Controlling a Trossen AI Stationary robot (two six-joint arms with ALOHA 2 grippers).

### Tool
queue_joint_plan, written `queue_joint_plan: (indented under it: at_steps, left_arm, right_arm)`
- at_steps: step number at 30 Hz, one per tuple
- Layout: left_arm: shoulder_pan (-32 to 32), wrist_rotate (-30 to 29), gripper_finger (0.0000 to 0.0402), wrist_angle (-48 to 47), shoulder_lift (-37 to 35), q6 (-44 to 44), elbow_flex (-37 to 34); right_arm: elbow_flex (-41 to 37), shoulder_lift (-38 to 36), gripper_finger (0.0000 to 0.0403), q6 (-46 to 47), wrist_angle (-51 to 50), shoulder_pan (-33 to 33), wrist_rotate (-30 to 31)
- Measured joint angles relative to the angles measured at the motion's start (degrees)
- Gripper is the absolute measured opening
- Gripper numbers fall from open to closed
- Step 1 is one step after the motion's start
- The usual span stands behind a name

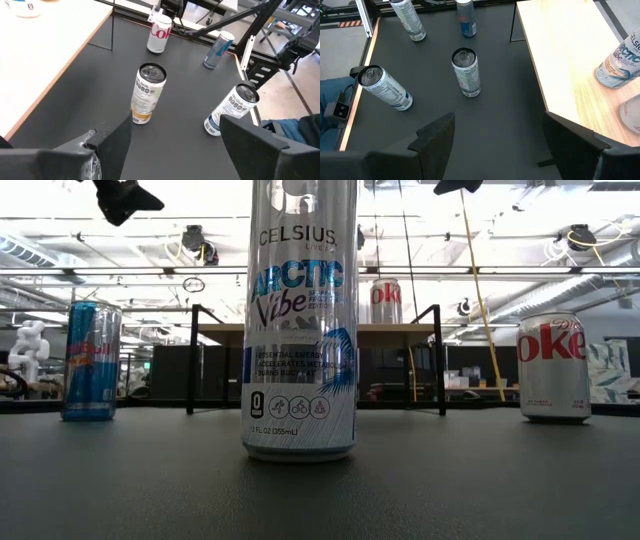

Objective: Place canned beverage on shelf
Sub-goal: Put the top left blue soda can on the shelf

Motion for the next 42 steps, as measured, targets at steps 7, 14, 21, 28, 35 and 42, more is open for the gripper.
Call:
queue_joint_plan:
  at_steps: [7, 14, 21, 28, 35, 42]
  left_arm:
    - [0.0, -0.2, 0.0304, -0.3, 0.1, 0.0, 0.0]
    - [0.0, -0.4, 0.0304, -0.3, 0.1, -0.1, 0.0]
    - [0.0, -4.9, 0.0304, 0.4, 0.6, -0.3, 0.0]
    - [0.0, -2.6, 0.0304, -1.2, 1.8, -0.3, 0.0]
    - [0.0, -1.5, 0.0304, -3.5, 2.0, -0.4, 0.0]
    - [0.0, -4.7, 0.0304, -8.9, 2.3, -0.4, 0.0]
  right_arm:
    - [0.0, 0.0, 0.0281, 0.0, 0.0, 0.0, 0.0]
    - [0.0, 0.0, 0.0281, 2.3, 0.0, 0.0, 0.0]
    - [0.0, 0.0, 0.0281, 3.0, 0.0, 0.0, 0.0]
    - [0.0, 0.0, 0.0281, 3.1, 0.0, 0.0, 0.0]
    - [0.0, 0.0, 0.0281, 3.1, 0.0, 0.0, 0.0]
    - [0.0, 0.0, 0.0281, 3.1, 0.0, 0.0, 0.0]
